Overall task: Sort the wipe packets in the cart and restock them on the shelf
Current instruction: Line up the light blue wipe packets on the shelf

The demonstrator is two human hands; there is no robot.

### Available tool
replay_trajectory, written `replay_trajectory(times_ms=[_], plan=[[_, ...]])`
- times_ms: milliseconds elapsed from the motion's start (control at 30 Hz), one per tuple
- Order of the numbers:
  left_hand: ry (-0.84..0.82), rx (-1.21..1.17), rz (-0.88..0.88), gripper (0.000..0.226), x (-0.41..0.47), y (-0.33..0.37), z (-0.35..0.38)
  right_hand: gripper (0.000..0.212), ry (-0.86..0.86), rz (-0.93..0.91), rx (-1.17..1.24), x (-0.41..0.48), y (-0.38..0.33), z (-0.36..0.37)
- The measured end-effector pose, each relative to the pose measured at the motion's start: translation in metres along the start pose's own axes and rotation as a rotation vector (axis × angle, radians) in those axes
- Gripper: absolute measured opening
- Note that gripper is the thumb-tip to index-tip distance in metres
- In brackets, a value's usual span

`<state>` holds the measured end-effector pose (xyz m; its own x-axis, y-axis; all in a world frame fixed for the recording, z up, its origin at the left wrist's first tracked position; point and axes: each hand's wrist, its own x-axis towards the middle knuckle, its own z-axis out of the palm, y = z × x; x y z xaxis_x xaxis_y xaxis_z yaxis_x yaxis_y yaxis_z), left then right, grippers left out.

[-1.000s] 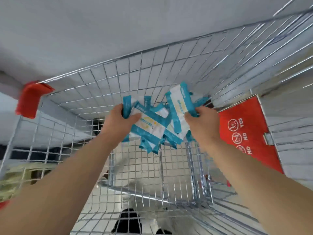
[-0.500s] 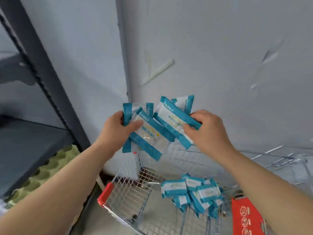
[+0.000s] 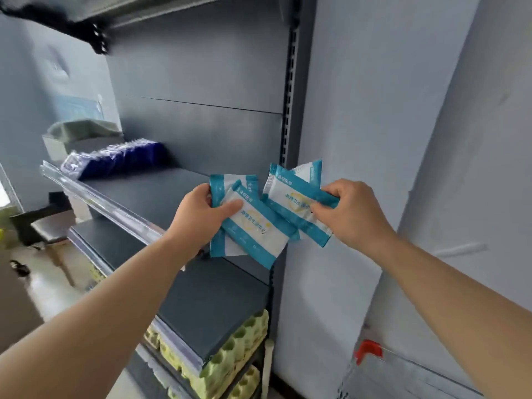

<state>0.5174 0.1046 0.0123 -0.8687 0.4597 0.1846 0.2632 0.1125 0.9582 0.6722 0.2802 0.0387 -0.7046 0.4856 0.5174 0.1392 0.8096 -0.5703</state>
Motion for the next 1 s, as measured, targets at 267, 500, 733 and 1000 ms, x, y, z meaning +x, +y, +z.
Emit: replay_trajectory(times_ms=[267, 500, 733, 1000], plan=[[-0.008, -0.060, -0.015, 0.027, 0.113, -0.030, -0.127, 0.009, -0.022, 0.102, -0.080, 0.089, -0.082, 0.118], [-0.081, -0.104, -0.079, 0.030, 0.208, -0.070, -0.157, 0.014, -0.079, 0.252, -0.169, 0.153, -0.086, 0.190], [-0.148, -0.154, -0.110, 0.032, 0.298, -0.100, -0.146, 0.009, -0.165, 0.389, -0.244, 0.213, -0.052, 0.238], [-0.344, -0.246, -0.174, 0.033, 0.374, -0.120, -0.133, 0.017, -0.274, 0.554, -0.387, 0.254, -0.029, 0.258]])
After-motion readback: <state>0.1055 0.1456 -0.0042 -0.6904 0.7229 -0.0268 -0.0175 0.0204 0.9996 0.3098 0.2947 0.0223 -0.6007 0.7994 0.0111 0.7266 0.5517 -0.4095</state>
